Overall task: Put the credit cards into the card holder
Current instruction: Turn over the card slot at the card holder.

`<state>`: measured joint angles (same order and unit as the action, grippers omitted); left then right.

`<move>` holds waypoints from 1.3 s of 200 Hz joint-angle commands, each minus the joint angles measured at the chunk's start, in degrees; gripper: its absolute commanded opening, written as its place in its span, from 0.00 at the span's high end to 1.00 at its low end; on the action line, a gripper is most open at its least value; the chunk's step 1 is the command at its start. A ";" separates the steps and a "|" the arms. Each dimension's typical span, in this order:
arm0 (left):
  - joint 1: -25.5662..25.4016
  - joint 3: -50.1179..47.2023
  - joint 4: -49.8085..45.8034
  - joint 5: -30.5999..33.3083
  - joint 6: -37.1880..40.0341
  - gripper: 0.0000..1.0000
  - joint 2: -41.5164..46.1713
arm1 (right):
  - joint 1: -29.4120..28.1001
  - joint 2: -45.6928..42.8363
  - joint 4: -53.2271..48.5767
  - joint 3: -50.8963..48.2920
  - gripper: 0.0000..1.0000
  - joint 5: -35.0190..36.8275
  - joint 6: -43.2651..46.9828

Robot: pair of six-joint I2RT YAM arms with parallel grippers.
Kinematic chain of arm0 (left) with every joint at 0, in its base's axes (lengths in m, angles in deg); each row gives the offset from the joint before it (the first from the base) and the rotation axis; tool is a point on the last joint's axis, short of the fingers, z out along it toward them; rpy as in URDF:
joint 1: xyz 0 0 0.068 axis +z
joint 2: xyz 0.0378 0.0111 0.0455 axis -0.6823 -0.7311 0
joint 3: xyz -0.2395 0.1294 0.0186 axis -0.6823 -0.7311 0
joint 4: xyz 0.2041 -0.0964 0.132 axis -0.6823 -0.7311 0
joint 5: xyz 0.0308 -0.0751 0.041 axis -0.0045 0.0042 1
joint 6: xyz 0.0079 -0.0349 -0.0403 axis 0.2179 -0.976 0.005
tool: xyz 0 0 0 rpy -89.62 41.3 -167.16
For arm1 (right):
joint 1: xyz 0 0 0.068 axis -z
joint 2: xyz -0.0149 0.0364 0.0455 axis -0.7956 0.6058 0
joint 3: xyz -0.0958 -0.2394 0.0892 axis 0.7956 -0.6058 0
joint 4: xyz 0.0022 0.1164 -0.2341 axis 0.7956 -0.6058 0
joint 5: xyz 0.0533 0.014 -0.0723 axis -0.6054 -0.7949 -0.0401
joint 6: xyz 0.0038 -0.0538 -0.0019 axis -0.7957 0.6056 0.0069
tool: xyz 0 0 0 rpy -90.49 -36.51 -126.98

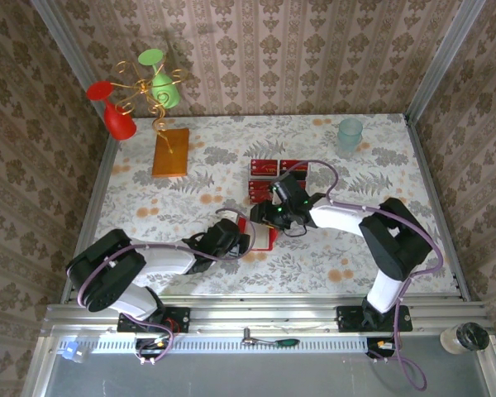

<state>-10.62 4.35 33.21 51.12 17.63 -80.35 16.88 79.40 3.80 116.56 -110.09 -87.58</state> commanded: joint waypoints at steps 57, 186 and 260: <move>-0.62 -1.82 -0.36 0.41 -1.34 0.26 -0.25 | -0.38 2.49 3.23 -2.77 0.47 0.36 -3.49; -0.60 -2.18 0.25 0.33 -1.34 0.26 0.57 | -0.81 4.51 1.06 1.90 0.51 -2.37 -1.10; -0.54 -1.74 -3.00 1.39 -0.82 0.18 6.45 | -2.17 3.73 0.07 4.03 0.51 -3.60 -1.13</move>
<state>-10.69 3.30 32.88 51.51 17.21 -77.88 15.43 83.49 5.62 119.16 -112.35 -89.54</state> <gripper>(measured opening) 0.799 0.489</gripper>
